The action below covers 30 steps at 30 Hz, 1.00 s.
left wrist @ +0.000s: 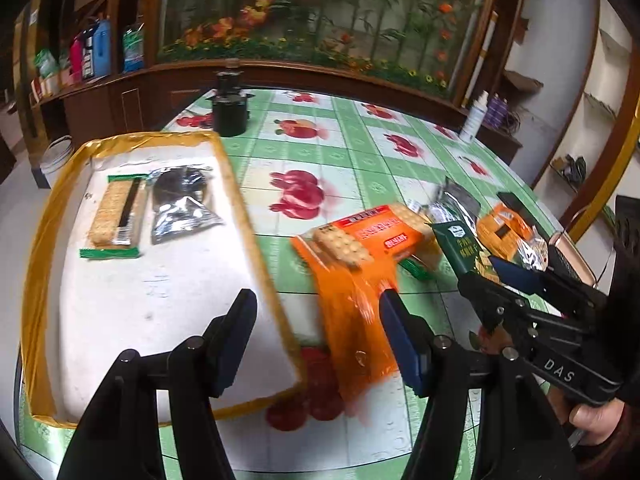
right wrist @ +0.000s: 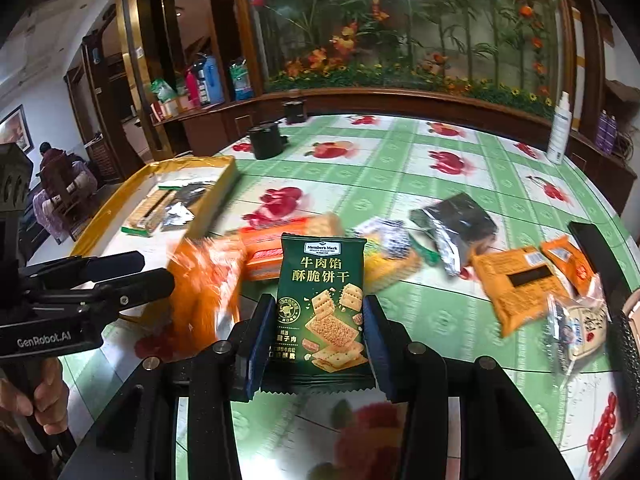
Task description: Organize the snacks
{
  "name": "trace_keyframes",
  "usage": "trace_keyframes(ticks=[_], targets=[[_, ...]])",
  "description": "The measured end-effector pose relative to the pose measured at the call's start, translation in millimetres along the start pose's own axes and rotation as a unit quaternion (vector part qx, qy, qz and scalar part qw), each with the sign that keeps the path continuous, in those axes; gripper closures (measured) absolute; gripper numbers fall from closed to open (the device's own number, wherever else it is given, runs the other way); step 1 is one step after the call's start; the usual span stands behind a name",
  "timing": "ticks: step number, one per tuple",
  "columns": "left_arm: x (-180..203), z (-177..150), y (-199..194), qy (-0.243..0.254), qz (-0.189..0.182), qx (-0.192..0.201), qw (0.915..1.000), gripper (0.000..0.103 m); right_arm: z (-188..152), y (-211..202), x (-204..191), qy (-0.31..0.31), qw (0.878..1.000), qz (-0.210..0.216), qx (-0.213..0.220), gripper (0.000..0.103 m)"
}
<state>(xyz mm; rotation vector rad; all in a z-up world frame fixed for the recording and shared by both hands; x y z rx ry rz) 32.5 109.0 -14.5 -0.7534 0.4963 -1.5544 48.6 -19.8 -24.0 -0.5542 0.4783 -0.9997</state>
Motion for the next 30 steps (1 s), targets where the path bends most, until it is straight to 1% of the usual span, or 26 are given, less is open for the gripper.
trace_keyframes(ticks=[4,9,13,16,18,20,21,22,23,25,27,28,30], targets=[[-7,-2,-1,-0.003,-0.001,0.000,1.0000,0.040,3,3,-8,-0.001,1.000,0.001,0.003,0.055],[-11,-4,-5,-0.012,-0.009,0.000,0.9999,0.041,2,3,3,0.024,1.000,-0.003,0.002,0.055],[-6,-11,1,-0.012,-0.026,-0.020,0.9994,0.041,1,2,15,0.039,0.999,-0.008,0.004,0.055],[12,-23,8,0.013,-0.053,-0.054,0.9971,0.040,1,1,20,0.043,0.999,-0.008,0.006,0.055],[21,-28,8,0.036,-0.038,-0.052,0.9973,0.037,1,0,22,0.046,0.999,-0.005,0.006,0.055],[30,-35,7,0.059,-0.019,-0.055,0.9965,0.036,0,-1,25,0.048,0.999,-0.006,0.007,0.055],[31,-35,4,0.055,-0.017,-0.053,0.9969,0.036,0,-1,26,0.050,0.999,-0.005,0.007,0.055],[39,-34,-6,0.053,-0.028,-0.040,0.9974,0.036,0,-2,27,0.053,0.999,-0.004,0.008,0.055],[48,-33,-14,0.065,-0.034,-0.028,0.9969,0.036,0,-3,29,0.056,0.998,-0.004,0.009,0.055],[64,-34,-24,0.102,-0.029,-0.020,0.9942,0.036,1,-4,33,0.060,0.998,-0.004,0.011,0.055],[76,-41,-23,0.112,-0.044,-0.030,0.9922,0.036,2,-5,36,0.067,0.998,-0.002,0.013,0.055],[78,-51,-16,0.111,-0.042,-0.047,0.9918,0.036,2,-6,37,0.069,0.998,-0.003,0.013,0.055],[77,-65,-4,0.107,-0.022,-0.065,0.9919,0.036,3,-7,40,0.073,0.997,-0.003,0.014,0.055]])
Point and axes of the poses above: each gripper's, at about its wrist camera, not at the fingertips, and y roughly the way its jaws point, x to its right, z to its top, the point moved 10 cm from there along y, roughly the way its jaws point, and after that the axes turned 1 degree about z, right-handed, at the moved point
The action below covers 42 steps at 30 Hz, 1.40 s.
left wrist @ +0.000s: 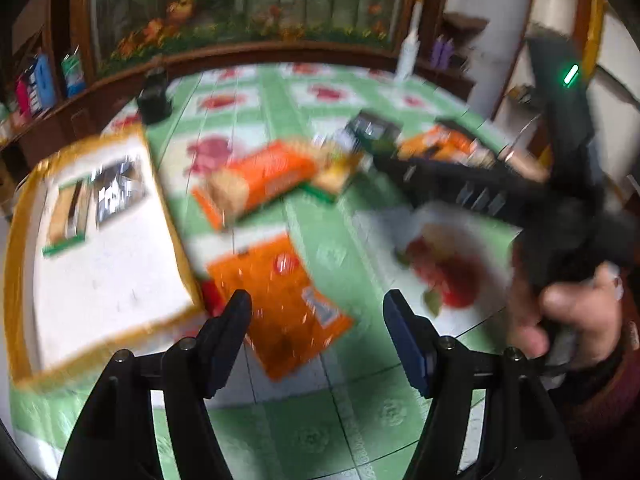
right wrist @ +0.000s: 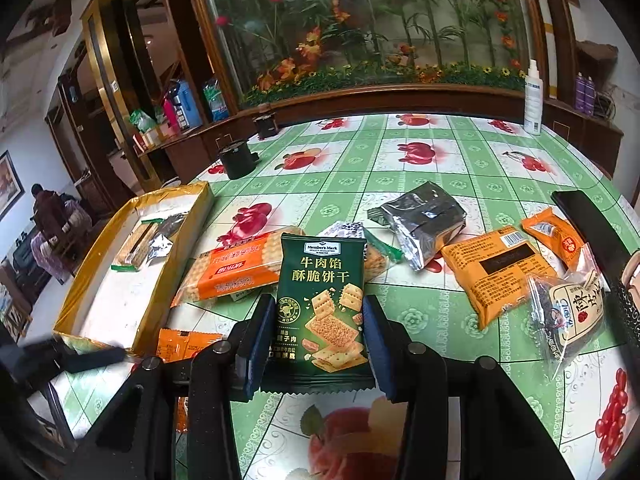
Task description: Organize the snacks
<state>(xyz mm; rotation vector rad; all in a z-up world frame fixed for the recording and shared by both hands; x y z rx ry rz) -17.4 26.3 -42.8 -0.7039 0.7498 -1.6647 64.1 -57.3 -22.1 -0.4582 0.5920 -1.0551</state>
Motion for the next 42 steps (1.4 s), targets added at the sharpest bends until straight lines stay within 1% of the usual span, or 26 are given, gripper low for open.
trace_keyframes(ticks=[3,4,7,8,9,10,11,12,14,15,17,18,20,21,23,24,25,27,30,33,36,37,38,40,41,42], targets=[[-3,-11,15,-0.005,0.026,-0.019,0.9995,0.036,1,-2,3,0.004,1.000,0.001,0.002,0.055],[-8,-10,18,-0.006,0.050,-0.017,0.9986,0.036,1,-3,3,0.004,1.000,0.001,0.003,0.055],[-20,-2,21,-0.016,0.078,-0.015,0.9967,0.034,2,-5,3,0.004,1.000,0.005,0.006,0.055],[-23,-1,25,-0.017,0.090,-0.024,0.9955,0.034,2,-5,3,0.003,1.000,0.005,0.007,0.055],[-25,-1,31,-0.020,0.090,-0.038,0.9950,0.032,2,-6,2,0.004,1.000,0.006,0.008,0.055],[-27,1,36,-0.030,0.076,-0.043,0.9957,0.029,3,-7,2,0.005,1.000,0.008,0.009,0.055],[-29,5,39,-0.035,0.069,-0.042,0.9961,0.027,4,-8,3,0.005,1.000,0.008,0.010,0.055],[-29,7,42,-0.033,0.076,-0.044,0.9956,0.027,5,-9,3,0.006,1.000,0.008,0.012,0.055],[-23,13,45,-0.029,0.060,-0.037,0.9971,0.028,5,-10,5,0.010,1.000,0.009,0.014,0.055],[-15,17,49,-0.017,0.039,-0.030,0.9986,0.031,6,-10,6,0.012,1.000,0.010,0.014,0.055],[-5,20,51,0.001,0.029,-0.029,0.9992,0.042,6,-12,8,0.015,1.000,0.009,0.016,0.055],[1,21,50,0.006,0.009,-0.030,0.9995,0.050,6,-12,9,0.017,1.000,0.009,0.017,0.055],[5,21,44,-0.007,-0.021,-0.031,0.9993,0.052,7,-14,12,0.021,1.000,0.007,0.019,0.055],[4,22,41,-0.013,-0.021,-0.029,0.9993,0.052,7,-14,14,0.024,1.000,0.006,0.019,0.055],[-2,29,38,-0.026,-0.014,-0.025,0.9992,0.042,7,-13,17,0.031,0.999,0.005,0.018,0.055],[-3,28,37,-0.033,-0.012,-0.028,0.9990,0.026,7,-13,19,0.037,0.999,0.006,0.017,0.055],[-7,31,38,-0.045,-0.014,-0.029,0.9985,0.020,7,-13,21,0.041,0.999,0.007,0.016,0.055],[-8,35,42,-0.051,-0.011,-0.034,0.9981,0.020,7,-12,23,0.047,0.999,0.008,0.014,0.055],[-7,43,53,-0.037,0.005,-0.041,0.9985,0.020,8,-13,25,0.051,0.999,0.008,0.015,0.055],[4,42,66,-0.005,0.001,-0.070,0.9975,0.020,8,-14,28,0.054,0.998,0.006,0.017,0.055],[15,39,78,0.043,0.027,-0.083,0.9953,0.018,10,-14,32,0.059,0.998,0.005,0.018,0.055],[18,38,81,0.052,0.029,-0.081,0.9949,0.018,10,-14,32,0.060,0.998,0.005,0.018,0.055],[22,39,82,0.053,0.020,-0.066,0.9962,0.018,10,-14,33,0.062,0.998,0.004,0.019,0.055],[25,39,82,0.055,0.016,-0.057,0.9967,0.018,11,-15,34,0.062,0.998,0.001,0.021,0.055],[25,39,83,0.055,0.014,-0.053,0.9970,0.019,11,-15,35,0.062,0.998,0.000,0.022,0.055],[25,41,82,0.055,0.014,-0.045,0.9974,0.026,11,-16,36,0.063,0.998,-0.002,0.022,0.055]])
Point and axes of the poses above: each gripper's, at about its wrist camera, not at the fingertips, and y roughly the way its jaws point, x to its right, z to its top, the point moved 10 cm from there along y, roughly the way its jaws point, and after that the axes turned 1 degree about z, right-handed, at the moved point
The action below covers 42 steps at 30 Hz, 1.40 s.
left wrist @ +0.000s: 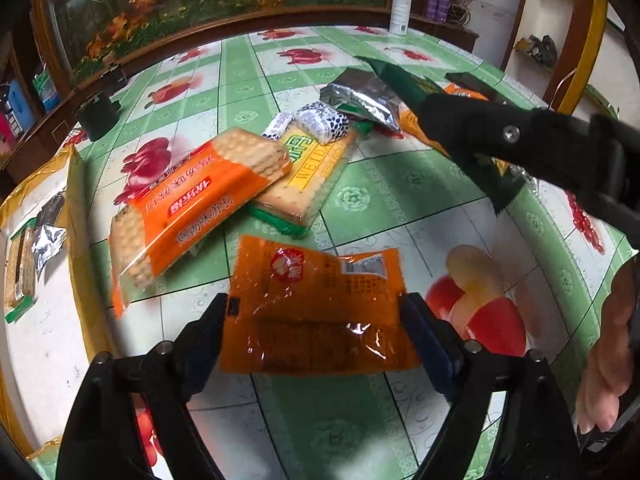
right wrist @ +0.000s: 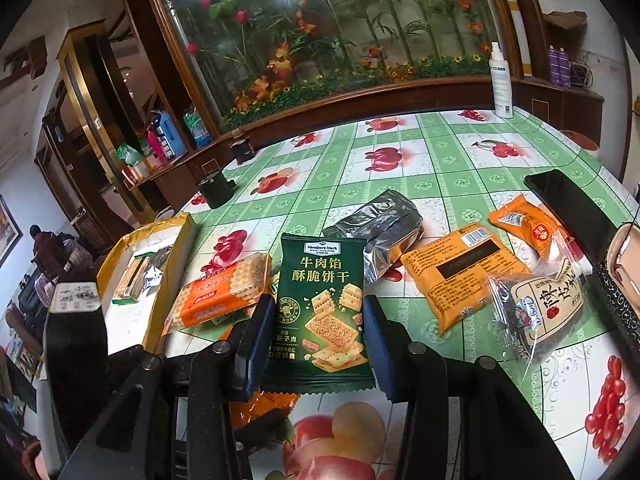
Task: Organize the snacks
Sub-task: 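Carry the orange bag with left gripper while right carries green bag toward tray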
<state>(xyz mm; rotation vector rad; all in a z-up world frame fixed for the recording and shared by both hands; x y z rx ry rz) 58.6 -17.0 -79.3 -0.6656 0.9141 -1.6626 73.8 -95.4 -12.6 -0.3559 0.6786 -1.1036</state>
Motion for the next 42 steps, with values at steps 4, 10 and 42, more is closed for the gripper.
trace_keyframes(ticks=[4,10,42], targets=[[-3,3,-6,-0.016,-0.011,0.020,0.9996,0.054,-1,0,2,0.005,1.000,-0.001,-0.001,0.055],[-6,7,-14,-0.049,-0.062,0.041,0.9960,0.080,0,0,1,0.003,1.000,-0.003,-0.001,0.055],[-104,-5,-95,-0.150,-0.043,0.122,0.9803,0.079,-18,2,-76,-0.090,0.992,0.089,-0.018,0.055]])
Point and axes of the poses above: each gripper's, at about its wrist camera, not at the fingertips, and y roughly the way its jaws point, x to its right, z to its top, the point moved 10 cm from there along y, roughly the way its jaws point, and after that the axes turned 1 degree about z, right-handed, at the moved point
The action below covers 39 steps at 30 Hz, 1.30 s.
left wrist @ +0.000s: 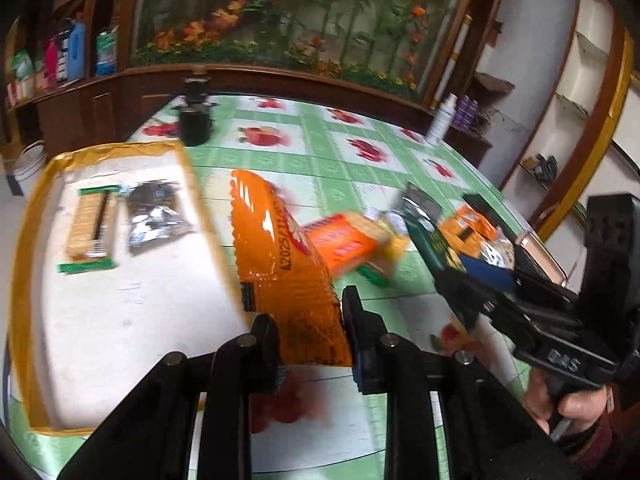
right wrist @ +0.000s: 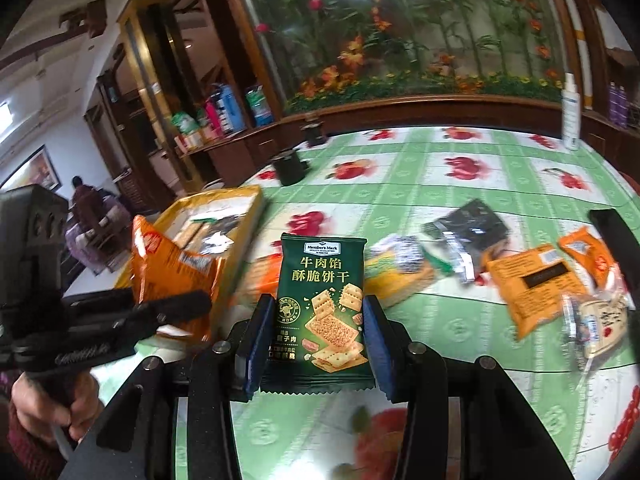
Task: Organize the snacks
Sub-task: 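Carry the orange bag with left gripper while right carries green bag toward tray, then open both grippers to drop the orange and green bags into the tray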
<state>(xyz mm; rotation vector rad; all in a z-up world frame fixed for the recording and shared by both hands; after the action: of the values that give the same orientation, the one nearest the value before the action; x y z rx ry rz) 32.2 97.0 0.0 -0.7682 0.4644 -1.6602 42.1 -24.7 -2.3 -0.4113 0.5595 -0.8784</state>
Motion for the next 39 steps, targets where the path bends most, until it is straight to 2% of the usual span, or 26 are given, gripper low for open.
trace_keyframes(ticks=[7,10,14,19,22,32,39], targets=[[-54,-1,-11,-0.045,0.031,0.013,0.9984,0.079,2,23,-59,-0.030,0.998,0.045,-0.035,0.055],[-74,-1,-14,-0.061,0.043,0.016,0.9971,0.079,10,37,-84,-0.042,0.997,0.053,-0.041,0.055],[-100,-5,-20,-0.069,0.076,0.017,0.9945,0.078,18,61,-118,-0.056,0.995,0.063,-0.049,0.055],[-127,-13,-25,-0.075,0.108,0.013,0.9912,0.077,10,98,-148,-0.072,0.993,0.065,-0.074,0.055],[-139,-15,-26,-0.075,0.122,0.012,0.9896,0.079,4,109,-157,-0.088,0.991,0.056,-0.080,0.055],[-157,-19,-25,-0.088,0.135,0.008,0.9869,0.079,-12,132,-166,-0.118,0.987,0.037,-0.101,0.055],[-160,-19,-26,-0.086,0.154,0.007,0.9843,0.070,-21,140,-162,-0.112,0.987,0.032,-0.108,0.054]])
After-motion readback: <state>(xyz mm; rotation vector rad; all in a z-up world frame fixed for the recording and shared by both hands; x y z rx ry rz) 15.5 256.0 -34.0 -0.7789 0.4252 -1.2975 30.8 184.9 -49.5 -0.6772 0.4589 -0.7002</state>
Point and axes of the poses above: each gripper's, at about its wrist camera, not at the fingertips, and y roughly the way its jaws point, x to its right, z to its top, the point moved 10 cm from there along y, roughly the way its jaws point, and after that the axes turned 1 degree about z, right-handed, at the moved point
